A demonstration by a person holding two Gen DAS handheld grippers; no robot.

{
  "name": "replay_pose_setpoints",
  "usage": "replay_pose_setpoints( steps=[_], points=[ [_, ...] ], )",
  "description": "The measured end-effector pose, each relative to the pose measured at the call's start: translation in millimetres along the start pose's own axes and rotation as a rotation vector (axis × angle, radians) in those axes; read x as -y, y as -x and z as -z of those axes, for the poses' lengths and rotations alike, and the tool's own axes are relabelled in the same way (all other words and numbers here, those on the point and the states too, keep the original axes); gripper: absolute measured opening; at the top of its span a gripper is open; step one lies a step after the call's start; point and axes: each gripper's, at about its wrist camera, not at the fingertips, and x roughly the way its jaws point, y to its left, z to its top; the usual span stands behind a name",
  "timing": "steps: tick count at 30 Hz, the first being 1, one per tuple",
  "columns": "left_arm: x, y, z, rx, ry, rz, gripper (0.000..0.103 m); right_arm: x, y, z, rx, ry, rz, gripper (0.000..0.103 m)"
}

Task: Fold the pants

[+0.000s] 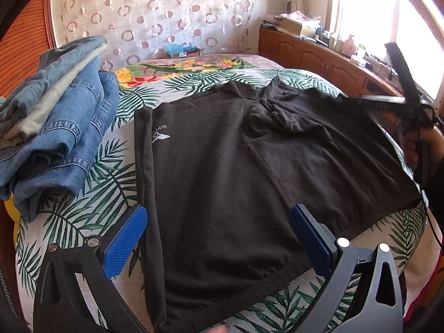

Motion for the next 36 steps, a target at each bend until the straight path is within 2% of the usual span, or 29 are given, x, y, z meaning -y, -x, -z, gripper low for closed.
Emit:
replay_pose_setpoints(
  steps=[3, 6, 14, 16, 18, 19, 21, 25, 28, 33, 36],
  points=[
    [-2.3, -5.2, 0.7, -0.022, 0.001, -0.011, 0.103, 20.8, 8.7, -3.8, 0.032, -0.063, 0.066, 0.003],
    [-4.0, -8.8, 1.8, -0.036, 0.006, -0.017, 0.103, 40.0, 8.2, -4.3, 0.028, -0.117, 0.129, 0.003],
    [-5.8, -14.4, 6.4, -0.061, 0.001, -0.019, 0.103, 48.0, -20.3, -2.8, -0.056, -0.128, 0.222, 0.003],
    [-6.2, -14.4, 6.5, -0.061, 0.000, -0.018, 0.103, 46.0, -21.0, -2.2, -0.073, -0.135, 0.230, 0.008],
    [-6.3, -15.1, 7.0, -0.066, 0.003, -0.017, 0.103, 42.3, -15.7, -0.2, -0.071, -0.127, 0.261, 0.019],
    [-6.3, -15.7, 7.1, -0.068, 0.004, -0.016, 0.103, 39.0, -15.7, -9.9, -0.064, -0.121, 0.259, 0.020],
    [-5.7, -15.8, 7.3, -0.070, 0.001, -0.018, 0.103, 28.5, -4.5, -5.3, -0.043, -0.109, 0.223, 0.023],
    [-5.2, -18.3, 7.1, -0.079, -0.001, -0.021, 0.103, 9.7, 24.4, 17.9, -0.032, -0.086, 0.146, 0.026],
    [-5.0, -18.9, 7.0, -0.079, -0.002, -0.021, 0.103, -7.6, 40.4, 40.0, -0.032, -0.050, 0.123, 0.026],
    [-5.4, -18.5, 7.7, -0.080, -0.001, -0.020, 0.103, -15.8, 53.5, 75.0, -0.067, -0.027, 0.153, 0.026],
    [-5.4, -18.6, 8.4, -0.077, 0.000, -0.020, 0.103, -11.7, 62.1, 82.0, -0.066, -0.049, 0.194, 0.026]
  ],
)
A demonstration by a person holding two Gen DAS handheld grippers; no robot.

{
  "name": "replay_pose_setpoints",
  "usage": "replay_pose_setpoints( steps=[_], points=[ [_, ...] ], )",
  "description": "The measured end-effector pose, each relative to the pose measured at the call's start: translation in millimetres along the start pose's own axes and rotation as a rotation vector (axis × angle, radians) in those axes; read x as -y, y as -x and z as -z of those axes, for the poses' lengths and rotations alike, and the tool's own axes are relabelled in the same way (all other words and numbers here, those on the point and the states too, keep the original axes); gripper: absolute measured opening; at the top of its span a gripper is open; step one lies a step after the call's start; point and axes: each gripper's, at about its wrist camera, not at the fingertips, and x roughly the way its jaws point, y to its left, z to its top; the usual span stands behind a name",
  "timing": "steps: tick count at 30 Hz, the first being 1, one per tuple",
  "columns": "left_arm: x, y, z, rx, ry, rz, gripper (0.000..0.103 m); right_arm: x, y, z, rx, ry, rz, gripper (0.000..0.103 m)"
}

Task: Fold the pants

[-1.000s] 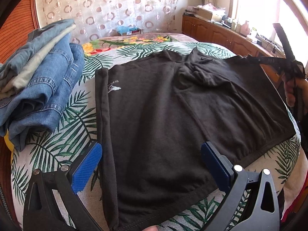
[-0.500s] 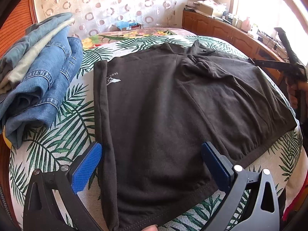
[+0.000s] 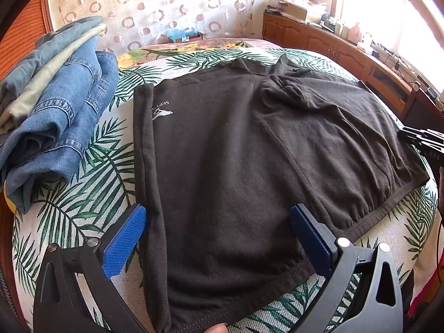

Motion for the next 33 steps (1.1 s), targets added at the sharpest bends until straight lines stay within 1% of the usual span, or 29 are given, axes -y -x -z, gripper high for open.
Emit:
replay_pose_setpoints(
  steps=[1, 6, 11, 13, 15, 19, 20, 23, 25, 27, 31, 33],
  points=[
    [0.0, -0.3, -0.2, 0.000, 0.001, 0.001, 0.103, 3.2, 1.5, 1.4, -0.003, -0.019, -0.009, 0.026],
    [-0.2, -0.2, 0.6, 0.002, 0.006, -0.001, 0.103, 0.5, 7.3, 6.1, 0.008, -0.028, -0.026, 0.027],
    [0.1, -0.2, 0.6, 0.002, 0.006, -0.002, 0.103, -13.2, 13.1, 5.3, 0.052, -0.020, -0.101, 0.027],
    [0.0, -0.3, 0.3, 0.002, 0.005, -0.002, 0.103, -18.5, 12.3, 9.0, 0.061, -0.008, -0.117, 0.029],
    [0.4, -0.3, 0.6, 0.005, -0.001, 0.000, 0.103, -22.9, 13.9, 11.9, 0.074, -0.002, -0.123, 0.041],
    [-1.0, 1.1, 2.4, 0.005, -0.020, 0.016, 0.103, -29.3, 11.8, 19.1, 0.075, 0.030, -0.120, 0.053],
    [-1.4, 1.5, 2.8, 0.003, -0.024, 0.020, 0.103, -30.9, 11.3, 21.0, 0.076, 0.046, -0.113, 0.059],
    [-3.1, 3.3, 3.6, -0.014, -0.034, 0.024, 0.103, -34.5, 9.9, 24.2, 0.093, 0.076, -0.073, 0.062],
    [-6.5, 6.7, 4.9, -0.021, -0.031, 0.016, 0.103, -30.1, 8.7, 24.6, 0.088, 0.061, -0.086, 0.063],
    [-13.5, 15.4, 7.4, 0.001, -0.008, 0.002, 0.103, -27.5, 8.9, 25.0, 0.086, 0.054, -0.099, 0.063],
    [-34.2, 37.5, 13.3, 0.056, 0.063, 0.032, 0.103, -33.3, 10.8, 25.1, 0.092, 0.060, -0.082, 0.063],
    [-43.2, 43.4, 15.3, 0.070, 0.088, 0.028, 0.102, -33.2, 11.0, 25.4, 0.093, 0.058, -0.084, 0.063]
  ],
)
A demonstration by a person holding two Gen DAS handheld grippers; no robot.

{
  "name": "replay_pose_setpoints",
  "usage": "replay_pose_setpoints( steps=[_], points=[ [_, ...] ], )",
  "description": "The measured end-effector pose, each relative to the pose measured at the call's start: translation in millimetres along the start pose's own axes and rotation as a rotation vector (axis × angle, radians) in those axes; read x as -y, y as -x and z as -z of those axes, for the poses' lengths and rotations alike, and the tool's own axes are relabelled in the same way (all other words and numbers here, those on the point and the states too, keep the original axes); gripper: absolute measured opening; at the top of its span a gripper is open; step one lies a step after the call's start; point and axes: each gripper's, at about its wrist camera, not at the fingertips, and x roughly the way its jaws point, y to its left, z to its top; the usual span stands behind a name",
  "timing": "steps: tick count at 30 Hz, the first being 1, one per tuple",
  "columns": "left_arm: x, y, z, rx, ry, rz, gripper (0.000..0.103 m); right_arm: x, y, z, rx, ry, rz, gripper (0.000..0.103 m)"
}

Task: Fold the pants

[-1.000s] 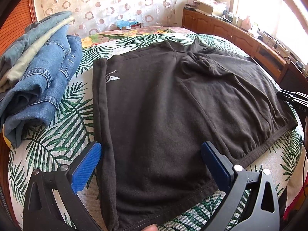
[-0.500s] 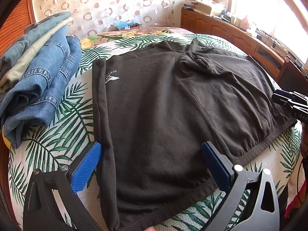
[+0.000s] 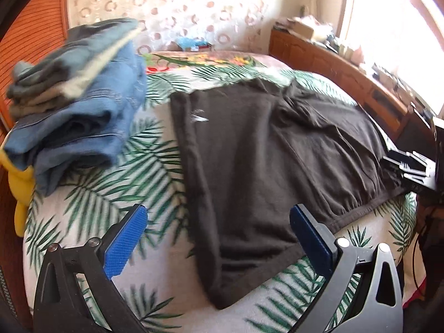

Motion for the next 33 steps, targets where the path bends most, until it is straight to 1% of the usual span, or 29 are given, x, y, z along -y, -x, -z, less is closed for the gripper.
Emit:
replay_pose_setpoints(
  steps=[1, 3, 4, 6, 7, 9, 11, 12, 16, 18, 22, 25, 27, 30, 33],
  points=[
    [-4.6, 1.5, 1.0, -0.001, 0.013, 0.003, 0.100, -0.6, -0.9, -0.6, 0.000, -0.001, -0.001, 0.063],
    [-10.0, 1.1, 4.2, -0.018, 0.035, 0.016, 0.092, -1.9, -1.4, -0.8, 0.000, -0.001, 0.000, 0.063],
    [-12.1, 0.6, 7.1, -0.026, 0.043, 0.028, 0.091, -1.8, -1.4, -0.8, 0.000, -0.001, -0.001, 0.063],
    [-13.2, -1.0, 12.9, -0.040, 0.051, 0.040, 0.081, -2.8, -2.1, -1.3, 0.001, -0.003, -0.001, 0.063],
    [-13.4, -1.5, 16.2, -0.047, 0.054, 0.039, 0.079, -2.0, -1.3, -0.8, 0.002, -0.002, -0.001, 0.063],
    [-13.1, -1.1, 21.9, -0.053, 0.056, 0.038, 0.071, -1.8, -1.1, -0.4, 0.004, -0.004, -0.002, 0.063],
    [-13.4, 2.6, 27.1, -0.051, 0.053, 0.038, 0.066, -1.8, -0.9, -0.3, 0.004, -0.005, -0.002, 0.063],
    [-13.5, 4.6, 29.1, -0.049, 0.054, 0.034, 0.062, -1.7, -0.9, -0.2, 0.004, -0.005, -0.002, 0.063],
    [-17.5, 10.9, 34.9, -0.046, 0.064, 0.030, 0.053, -1.6, -1.1, -0.1, 0.004, -0.006, -0.002, 0.063],
    [-16.9, 13.0, 37.8, -0.041, 0.054, 0.023, 0.045, -1.6, -1.2, -0.4, 0.005, -0.008, -0.001, 0.063],
    [-12.1, 14.1, 40.5, -0.034, 0.023, 0.001, 0.038, -0.9, -1.2, 0.3, 0.008, -0.013, -0.002, 0.063],
    [-6.0, 13.5, 40.0, -0.039, -0.002, 0.009, 0.028, 0.4, -0.8, 0.8, 0.011, -0.021, -0.003, 0.063],
    [-3.1, 13.4, 39.3, -0.038, -0.010, 0.019, 0.018, 0.4, -0.7, 1.1, 0.012, -0.023, -0.004, 0.063],
    [1.5, 16.5, 38.2, -0.027, -0.031, 0.028, 0.010, -0.6, -0.7, 1.3, 0.010, -0.020, -0.001, 0.063],
    [3.5, 23.4, 32.6, -0.005, -0.025, 0.048, 0.008, -0.5, -0.5, 1.3, 0.011, -0.022, -0.003, 0.063]
  ],
)
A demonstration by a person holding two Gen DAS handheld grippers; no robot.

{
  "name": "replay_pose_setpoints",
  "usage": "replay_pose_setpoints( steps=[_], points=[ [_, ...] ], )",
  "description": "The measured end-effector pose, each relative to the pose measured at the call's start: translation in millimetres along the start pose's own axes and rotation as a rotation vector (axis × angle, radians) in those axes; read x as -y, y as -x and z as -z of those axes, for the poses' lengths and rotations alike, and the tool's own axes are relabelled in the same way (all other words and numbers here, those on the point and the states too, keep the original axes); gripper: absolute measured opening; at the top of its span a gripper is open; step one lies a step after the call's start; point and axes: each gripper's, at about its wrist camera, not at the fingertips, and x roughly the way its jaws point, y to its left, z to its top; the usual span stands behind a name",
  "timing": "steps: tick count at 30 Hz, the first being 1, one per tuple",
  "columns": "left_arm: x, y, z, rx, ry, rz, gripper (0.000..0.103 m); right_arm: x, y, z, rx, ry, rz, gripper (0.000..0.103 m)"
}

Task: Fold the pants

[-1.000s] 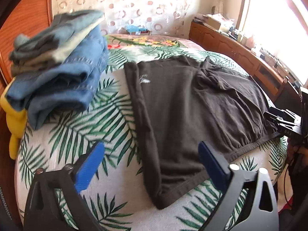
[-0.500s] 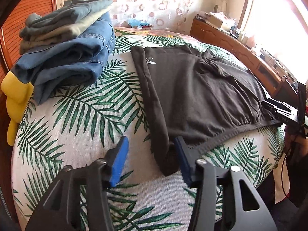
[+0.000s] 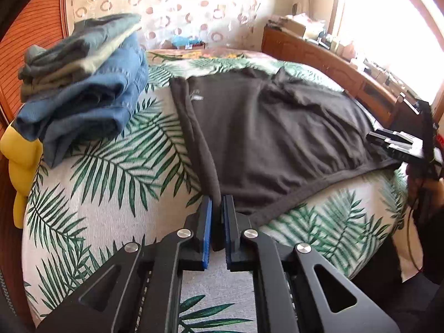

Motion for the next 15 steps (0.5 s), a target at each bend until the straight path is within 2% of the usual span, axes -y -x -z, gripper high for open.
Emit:
replay_pose_setpoints(
  steps=[6, 15],
  points=[
    [16.6, 15.8, -23.6, 0.058, -0.038, 0.037, 0.007, -0.3, 0.3, -0.3, 0.001, -0.003, -0.004, 0.063],
    [54.9, 10.1, -55.2, 0.085, -0.122, 0.109, 0.007, 2.0, 0.5, 0.5, 0.007, -0.022, -0.018, 0.063]
  ],
)
